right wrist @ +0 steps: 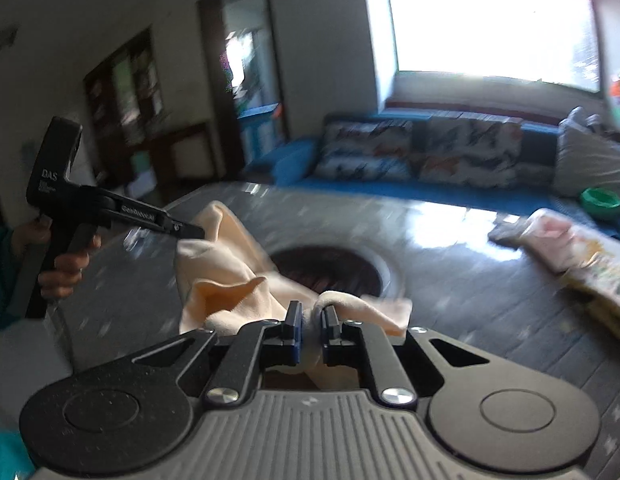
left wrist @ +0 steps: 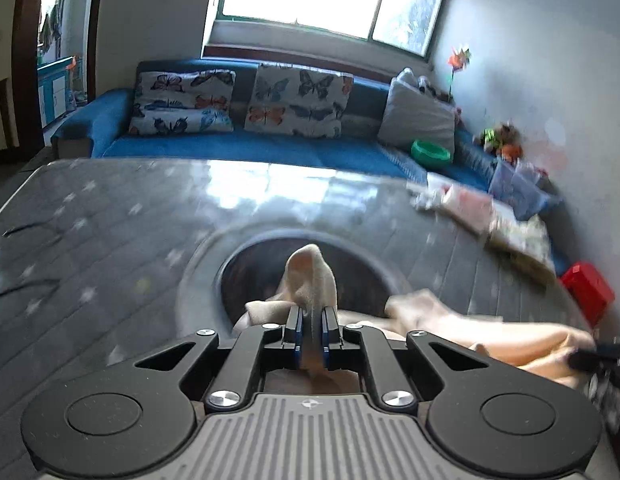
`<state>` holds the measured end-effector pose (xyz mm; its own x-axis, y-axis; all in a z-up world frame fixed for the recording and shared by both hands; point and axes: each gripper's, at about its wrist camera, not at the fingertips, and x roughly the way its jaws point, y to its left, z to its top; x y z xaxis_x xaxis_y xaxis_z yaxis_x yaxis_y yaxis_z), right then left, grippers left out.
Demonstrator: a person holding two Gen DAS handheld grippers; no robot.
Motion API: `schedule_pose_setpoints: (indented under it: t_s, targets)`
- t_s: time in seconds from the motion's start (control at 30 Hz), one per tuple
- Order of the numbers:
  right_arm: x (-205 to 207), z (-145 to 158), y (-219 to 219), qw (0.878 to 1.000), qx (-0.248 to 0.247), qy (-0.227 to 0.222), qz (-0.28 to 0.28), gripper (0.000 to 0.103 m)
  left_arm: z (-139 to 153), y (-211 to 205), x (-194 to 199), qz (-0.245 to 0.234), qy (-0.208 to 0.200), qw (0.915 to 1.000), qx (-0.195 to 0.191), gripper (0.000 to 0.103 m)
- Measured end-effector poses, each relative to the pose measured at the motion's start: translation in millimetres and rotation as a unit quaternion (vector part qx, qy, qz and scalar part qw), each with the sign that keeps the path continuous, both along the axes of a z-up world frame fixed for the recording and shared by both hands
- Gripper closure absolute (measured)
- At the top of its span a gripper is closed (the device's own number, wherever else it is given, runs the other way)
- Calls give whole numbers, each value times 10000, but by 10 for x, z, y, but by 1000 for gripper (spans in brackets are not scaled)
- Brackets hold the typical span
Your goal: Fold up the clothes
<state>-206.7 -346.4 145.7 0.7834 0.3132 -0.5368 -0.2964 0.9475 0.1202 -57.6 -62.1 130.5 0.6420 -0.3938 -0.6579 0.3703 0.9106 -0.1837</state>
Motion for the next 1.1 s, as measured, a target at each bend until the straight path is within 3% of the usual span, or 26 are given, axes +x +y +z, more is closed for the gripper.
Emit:
schedule_pose_setpoints:
  t_s: [0.17,0.3,0.37,0.5,0.57,0.63,0.77,0.83,1.1]
  targets:
    - [-206,-147,184,9977,-29,555,395,90,-378,266,-307,-72,644,9977,212,92]
    - [-217,-148,156,9969,141,634,432,85,-604,410,-462,5,866,9950,505,91]
    - [-177,-128,137,9973,115,614,387,84,-651,479,-471,53,951,9940,530,85]
    - [95,-171,98,9978,-84,637,183,77,-603,555,-494,110,811,9948,604,79]
    - [326,-260,68,9972,-178,729,3,71,-572,583,-495,99,691,9958,585,66]
    - [525,-362,67,9962,-260,821,-162,66,-518,582,-460,104,527,9967,604,61]
    - [922,-572,40,9935,-166,1062,-365,65,-432,512,-337,60,326,9978,579,57]
    - [1077,-676,39,9924,-231,1112,-473,59,-416,466,-262,41,283,9981,546,56]
    - [1507,-1003,-129,9837,5,1455,-1053,59,-411,162,-27,-229,175,9986,438,52]
